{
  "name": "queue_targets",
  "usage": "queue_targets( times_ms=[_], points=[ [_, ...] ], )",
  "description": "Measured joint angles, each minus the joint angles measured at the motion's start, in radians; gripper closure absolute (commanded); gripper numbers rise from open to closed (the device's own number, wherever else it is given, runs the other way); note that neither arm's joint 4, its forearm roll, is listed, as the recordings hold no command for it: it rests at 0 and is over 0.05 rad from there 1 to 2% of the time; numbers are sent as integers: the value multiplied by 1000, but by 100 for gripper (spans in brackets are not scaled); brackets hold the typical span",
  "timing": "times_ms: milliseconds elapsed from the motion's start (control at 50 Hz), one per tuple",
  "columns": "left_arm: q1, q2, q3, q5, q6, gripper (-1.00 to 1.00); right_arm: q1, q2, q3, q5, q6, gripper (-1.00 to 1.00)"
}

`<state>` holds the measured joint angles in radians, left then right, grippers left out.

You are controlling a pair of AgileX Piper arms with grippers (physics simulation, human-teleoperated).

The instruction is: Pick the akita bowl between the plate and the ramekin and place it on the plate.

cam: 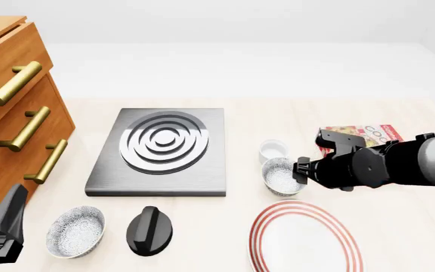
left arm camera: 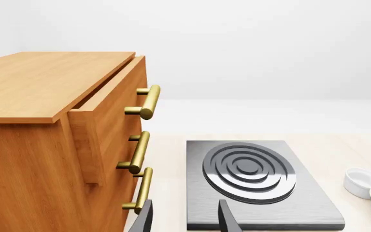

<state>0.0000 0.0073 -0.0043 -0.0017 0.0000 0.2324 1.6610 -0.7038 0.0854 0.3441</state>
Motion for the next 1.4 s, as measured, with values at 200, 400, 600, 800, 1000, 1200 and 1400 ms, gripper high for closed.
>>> queue_targets(
  times_ms=[200,400,600,800,1000,1200,1400],
  points=[
    [0,0,0,0,0,-100,10,18,-4,-11,5,-100],
    [0,0,0,0,0,-100,18,33,-9,-20,6,-100],
    [0,0,0,0,0,-100,22,48,-11,-30,4,-100],
    [0,0,0,0,0,-100,19,58,-13,-37,-3,100],
    [0,0,0,0,0,-100,17,59,-12,-46,-17,100],
    [0,0,0,0,0,-100,9,55,-8,-58,-29,100],
    [0,0,0,0,0,-100,-3,27,-4,-49,-38,100]
  ],
)
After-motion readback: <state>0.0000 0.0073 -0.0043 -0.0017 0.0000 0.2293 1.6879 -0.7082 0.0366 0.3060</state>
